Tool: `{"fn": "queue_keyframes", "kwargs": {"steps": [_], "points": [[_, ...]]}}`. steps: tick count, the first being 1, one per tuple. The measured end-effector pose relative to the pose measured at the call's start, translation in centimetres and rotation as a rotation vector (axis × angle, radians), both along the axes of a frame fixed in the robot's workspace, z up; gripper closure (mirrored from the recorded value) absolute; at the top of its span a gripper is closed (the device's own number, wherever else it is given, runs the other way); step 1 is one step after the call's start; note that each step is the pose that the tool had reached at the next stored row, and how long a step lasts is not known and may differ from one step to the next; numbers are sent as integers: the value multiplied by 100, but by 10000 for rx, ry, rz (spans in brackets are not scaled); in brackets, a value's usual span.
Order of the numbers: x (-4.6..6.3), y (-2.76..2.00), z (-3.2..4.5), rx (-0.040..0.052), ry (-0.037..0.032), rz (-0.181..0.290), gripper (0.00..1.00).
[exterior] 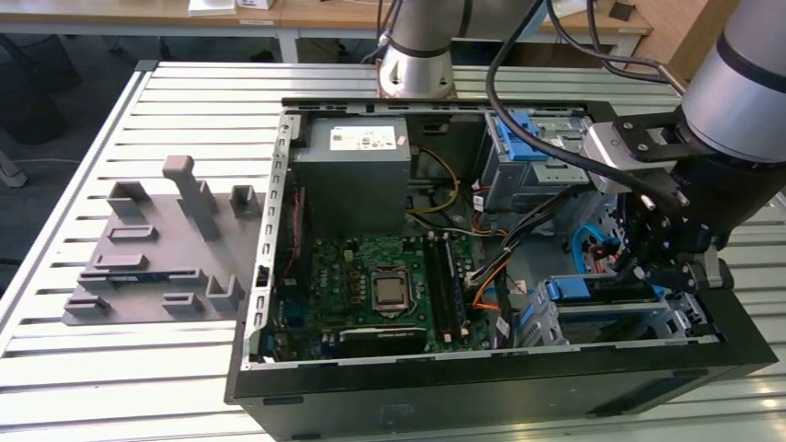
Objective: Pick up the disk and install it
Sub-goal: 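Insert the first disk wire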
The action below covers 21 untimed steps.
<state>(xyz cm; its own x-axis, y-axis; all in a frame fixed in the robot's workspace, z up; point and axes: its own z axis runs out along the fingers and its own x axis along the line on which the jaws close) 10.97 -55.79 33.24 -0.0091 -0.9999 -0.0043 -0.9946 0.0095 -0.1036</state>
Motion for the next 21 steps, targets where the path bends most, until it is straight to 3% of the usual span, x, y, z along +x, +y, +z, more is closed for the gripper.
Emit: {"fn": "queue_keyframes", "kwargs": {"steps": [21], "points": [[0, -22, 17, 11, 0, -1, 84]]}}
